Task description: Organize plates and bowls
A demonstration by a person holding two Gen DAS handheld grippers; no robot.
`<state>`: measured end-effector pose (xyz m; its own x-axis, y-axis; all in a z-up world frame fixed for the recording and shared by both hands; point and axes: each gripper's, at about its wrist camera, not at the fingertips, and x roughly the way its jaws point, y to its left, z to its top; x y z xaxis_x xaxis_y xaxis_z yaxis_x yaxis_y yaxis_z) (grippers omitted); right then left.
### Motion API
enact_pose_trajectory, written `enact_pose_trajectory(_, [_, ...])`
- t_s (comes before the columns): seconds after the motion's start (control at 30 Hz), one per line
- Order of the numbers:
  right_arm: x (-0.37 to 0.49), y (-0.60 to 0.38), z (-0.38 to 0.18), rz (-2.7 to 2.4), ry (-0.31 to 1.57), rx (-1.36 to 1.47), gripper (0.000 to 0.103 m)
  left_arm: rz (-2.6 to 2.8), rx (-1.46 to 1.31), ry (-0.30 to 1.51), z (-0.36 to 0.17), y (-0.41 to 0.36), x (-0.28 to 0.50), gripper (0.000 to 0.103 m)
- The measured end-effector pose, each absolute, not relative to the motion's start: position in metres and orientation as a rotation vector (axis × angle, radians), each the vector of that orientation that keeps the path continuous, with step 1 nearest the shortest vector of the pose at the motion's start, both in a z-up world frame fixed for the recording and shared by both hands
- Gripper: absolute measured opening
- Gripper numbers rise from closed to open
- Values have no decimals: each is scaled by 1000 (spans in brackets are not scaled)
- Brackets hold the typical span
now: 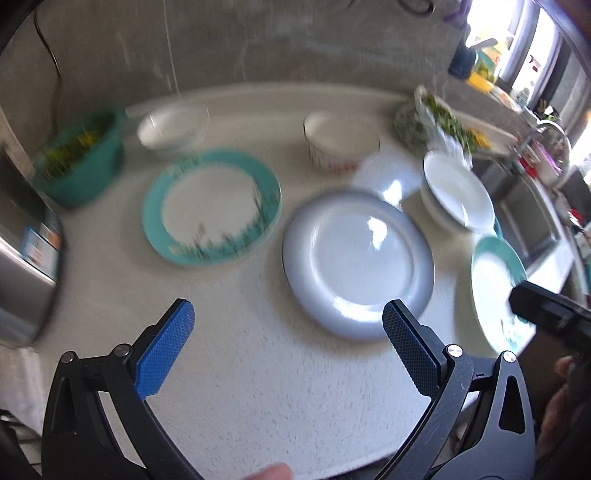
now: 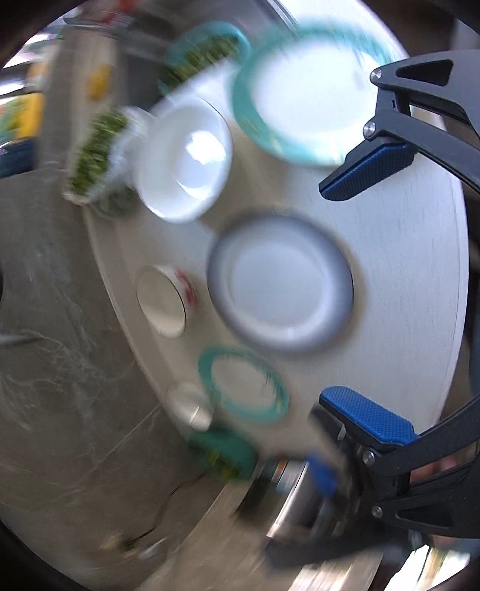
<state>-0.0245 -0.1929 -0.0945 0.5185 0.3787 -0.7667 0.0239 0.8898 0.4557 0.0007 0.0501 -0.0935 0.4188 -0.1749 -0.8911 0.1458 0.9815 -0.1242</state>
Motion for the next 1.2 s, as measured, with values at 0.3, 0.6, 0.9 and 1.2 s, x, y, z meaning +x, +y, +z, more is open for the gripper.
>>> enact_pose_trajectory(0.3, [-36, -193, -152, 322, 984, 814, 90, -559, 70, 1172, -132, 61, 28, 100])
enact_pose_trajectory(0.6, [-32, -222, -173, 321, 900, 979, 74, -703, 140, 1242, -127, 17, 127, 99])
enact_pose_trajectory(0.9, [-38, -229, -208, 232, 861, 1083, 70, -950, 357, 1293, -160, -25, 207, 91])
enact_pose_trajectory(1.2, [-52, -221, -233, 153, 831, 1142, 59, -1106, 420, 1375, -190, -50, 221, 62])
